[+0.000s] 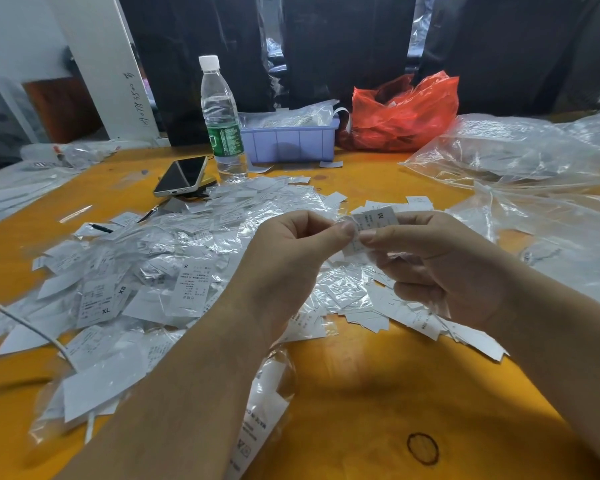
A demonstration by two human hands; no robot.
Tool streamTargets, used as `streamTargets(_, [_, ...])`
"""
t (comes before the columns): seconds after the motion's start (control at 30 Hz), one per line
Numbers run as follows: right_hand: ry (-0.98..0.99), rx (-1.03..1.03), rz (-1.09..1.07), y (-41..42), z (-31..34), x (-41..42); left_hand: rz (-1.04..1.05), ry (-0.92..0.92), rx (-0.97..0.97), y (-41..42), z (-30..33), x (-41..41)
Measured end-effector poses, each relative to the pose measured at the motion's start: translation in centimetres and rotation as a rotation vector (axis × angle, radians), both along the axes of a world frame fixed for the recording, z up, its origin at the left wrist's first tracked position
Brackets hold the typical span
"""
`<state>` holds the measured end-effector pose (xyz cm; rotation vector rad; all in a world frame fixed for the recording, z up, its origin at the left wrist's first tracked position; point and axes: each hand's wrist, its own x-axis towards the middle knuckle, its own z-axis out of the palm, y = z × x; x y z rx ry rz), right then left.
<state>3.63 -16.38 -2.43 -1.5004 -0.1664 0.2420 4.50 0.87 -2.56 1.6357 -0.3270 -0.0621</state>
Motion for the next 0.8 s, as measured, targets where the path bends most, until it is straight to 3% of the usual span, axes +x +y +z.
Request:
streamTargets(0.27, [-0.014, 0.015, -0.097, -0.2, 0.0, 0.2, -0.022, 0.061, -0.021, 0.0, 0.1, 0.2])
streamTargets(0.57, [0.008, 0.001, -0.05, -0.1, -0.1, 0.1, 0.029, 0.019, 0.026, 0.0, -0.2, 0.4])
streamTargets(0.8, [0.041, 0.008, -0.106, -0.2, 0.0, 0.1, 0.297, 0.017, 0.148, 1.3, -0.2, 1.4])
